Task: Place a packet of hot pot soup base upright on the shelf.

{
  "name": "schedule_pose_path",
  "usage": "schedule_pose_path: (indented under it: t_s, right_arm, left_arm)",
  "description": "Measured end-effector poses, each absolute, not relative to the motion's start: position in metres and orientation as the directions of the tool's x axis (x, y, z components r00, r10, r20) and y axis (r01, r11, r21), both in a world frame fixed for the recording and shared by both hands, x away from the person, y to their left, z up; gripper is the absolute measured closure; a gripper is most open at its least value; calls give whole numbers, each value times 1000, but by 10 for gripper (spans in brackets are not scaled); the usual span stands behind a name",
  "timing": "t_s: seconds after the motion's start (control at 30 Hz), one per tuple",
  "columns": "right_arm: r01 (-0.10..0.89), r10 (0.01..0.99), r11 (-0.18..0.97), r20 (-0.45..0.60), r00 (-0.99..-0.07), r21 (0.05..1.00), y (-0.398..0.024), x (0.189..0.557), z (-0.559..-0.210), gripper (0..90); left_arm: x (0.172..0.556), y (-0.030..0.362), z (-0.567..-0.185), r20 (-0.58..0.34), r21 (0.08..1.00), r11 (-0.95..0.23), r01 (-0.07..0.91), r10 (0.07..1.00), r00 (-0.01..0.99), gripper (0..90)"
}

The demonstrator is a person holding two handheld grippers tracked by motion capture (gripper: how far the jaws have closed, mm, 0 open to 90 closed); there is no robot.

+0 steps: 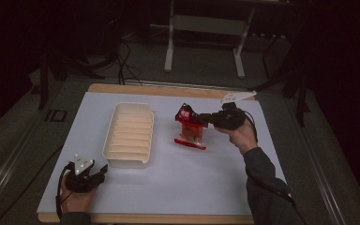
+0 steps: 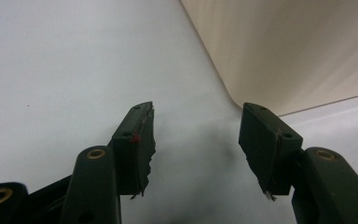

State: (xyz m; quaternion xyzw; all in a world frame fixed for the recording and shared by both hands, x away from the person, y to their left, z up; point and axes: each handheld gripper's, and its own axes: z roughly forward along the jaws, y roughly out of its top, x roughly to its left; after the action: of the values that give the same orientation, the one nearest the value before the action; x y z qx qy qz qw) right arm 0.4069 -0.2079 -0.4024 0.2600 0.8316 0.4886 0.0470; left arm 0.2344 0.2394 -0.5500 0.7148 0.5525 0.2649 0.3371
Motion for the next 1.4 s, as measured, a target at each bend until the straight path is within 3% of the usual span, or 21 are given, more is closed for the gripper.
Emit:
schedule_pose_path:
  t_s: [1.4]
  right_arm:
    - [312,406,377,148,-902,872,-162,416,-397,889]
  left_arm:
    - [234,240,-550,-1,781,-159,604,967,256,449]
